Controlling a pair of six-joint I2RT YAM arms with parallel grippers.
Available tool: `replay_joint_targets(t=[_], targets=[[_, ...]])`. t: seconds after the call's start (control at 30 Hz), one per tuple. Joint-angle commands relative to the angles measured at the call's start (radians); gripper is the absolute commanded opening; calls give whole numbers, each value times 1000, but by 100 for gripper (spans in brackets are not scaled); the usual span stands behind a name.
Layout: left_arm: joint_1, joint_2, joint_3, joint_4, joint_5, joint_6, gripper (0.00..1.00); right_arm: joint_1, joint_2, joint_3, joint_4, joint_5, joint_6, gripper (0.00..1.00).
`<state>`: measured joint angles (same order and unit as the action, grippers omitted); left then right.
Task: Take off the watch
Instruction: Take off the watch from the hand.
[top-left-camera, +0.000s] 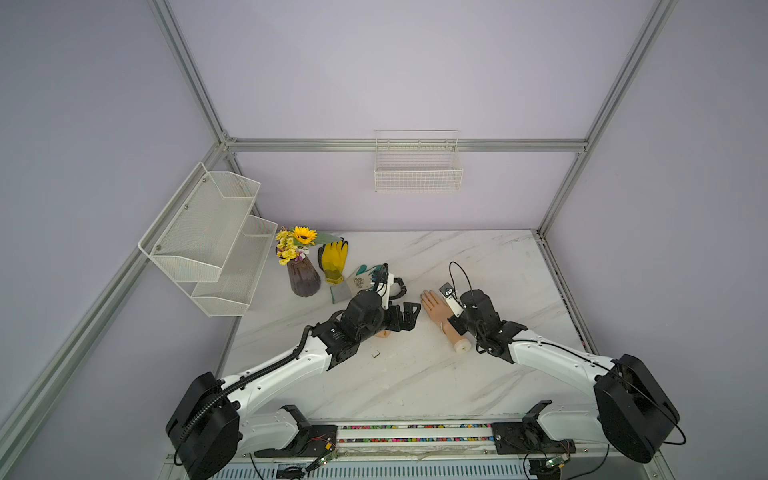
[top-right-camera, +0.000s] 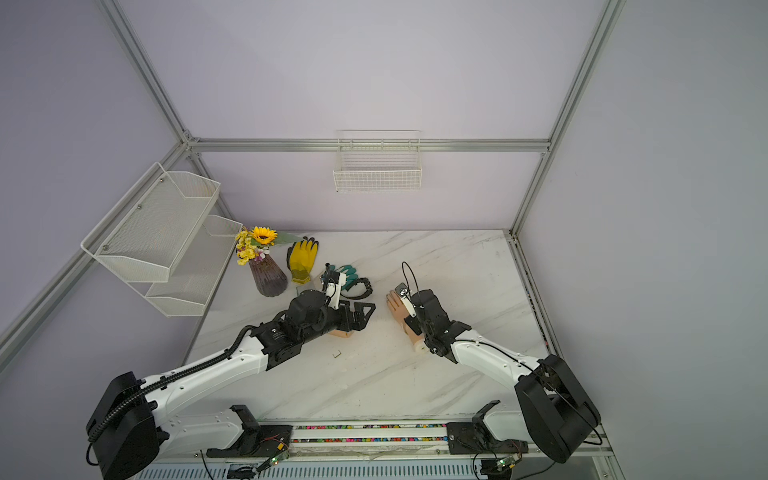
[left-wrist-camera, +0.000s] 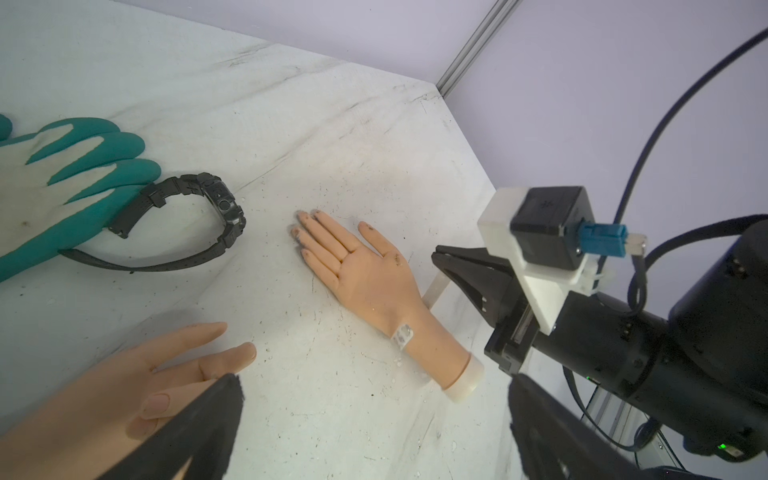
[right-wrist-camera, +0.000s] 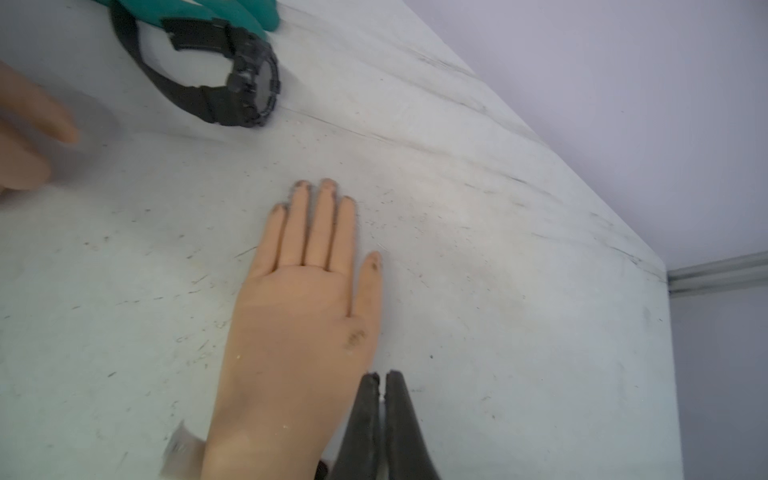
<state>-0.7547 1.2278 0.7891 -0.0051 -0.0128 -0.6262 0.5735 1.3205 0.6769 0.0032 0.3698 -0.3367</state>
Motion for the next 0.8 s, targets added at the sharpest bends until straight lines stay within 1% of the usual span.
replay_joint_targets(t=[0.0,0.17,0.23,0.3,0.4,0.47,0.53,0.57,0.77], targets=[[2,-9,-8,52,-14,-1,100,0,6,65,-28,234,45,0],[2,2,-4,55,-13,-1,100,0,39,111,-43,433,71,0],[2,1,-3,54,-12,-1,100,0,63,120,-33,560,74,0],[2,1,-4,54,-11,0,100,0,83,134,-23,661,72,0],[2,-5,-4,45,-17,4,100,-5,98,162,32,802,56,0],[2,-15,-5,33,-22,7,100,-17,93,166,147,873,-25,0],[2,-33,-8,18,-34,12,100,-37,89,175,285,909,-124,0],[2,-42,-9,15,-40,16,100,-44,91,189,315,916,-141,0],[2,-108,-31,-14,-97,37,100,-57,121,320,344,892,-175,0]])
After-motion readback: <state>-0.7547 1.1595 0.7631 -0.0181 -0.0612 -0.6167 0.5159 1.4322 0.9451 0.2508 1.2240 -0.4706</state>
